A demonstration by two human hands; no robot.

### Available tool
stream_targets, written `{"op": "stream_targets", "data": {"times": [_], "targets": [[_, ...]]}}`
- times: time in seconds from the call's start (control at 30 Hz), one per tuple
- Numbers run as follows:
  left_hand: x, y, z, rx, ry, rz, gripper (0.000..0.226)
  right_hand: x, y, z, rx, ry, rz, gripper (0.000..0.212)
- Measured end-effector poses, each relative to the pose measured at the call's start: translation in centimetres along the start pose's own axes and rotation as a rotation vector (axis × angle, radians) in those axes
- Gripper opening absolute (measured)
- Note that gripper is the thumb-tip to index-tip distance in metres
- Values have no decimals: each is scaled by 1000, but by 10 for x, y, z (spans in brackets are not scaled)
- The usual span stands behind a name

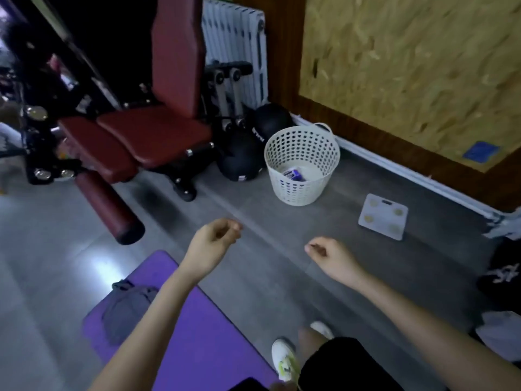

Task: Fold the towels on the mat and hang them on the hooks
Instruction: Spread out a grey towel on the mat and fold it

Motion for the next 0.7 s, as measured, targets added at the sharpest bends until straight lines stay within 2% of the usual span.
{"op": "stream_targets", "data": {"times": [0.23,0.43,0.7], "targets": [[-2,-101,-90,26,-151,134,16,-77,94,-78,37,-59,-151,16],[-27,-176,-144,-27,-224,182,13,-145,169,-144,58,-100,-260,17],[-54,-267,-205,-38,-344,170,10,-204,265,-207,110,-22,-333,21]]}}
Point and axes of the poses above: each hand's wrist, its own x-axis away from the middle knuckle, its own y-axis out of the palm, z = x × y, the point moved 3 cm from there along -x, towards the middle knuckle, and after that the axes turned 4 degrees about y, right-handed, at the moved point
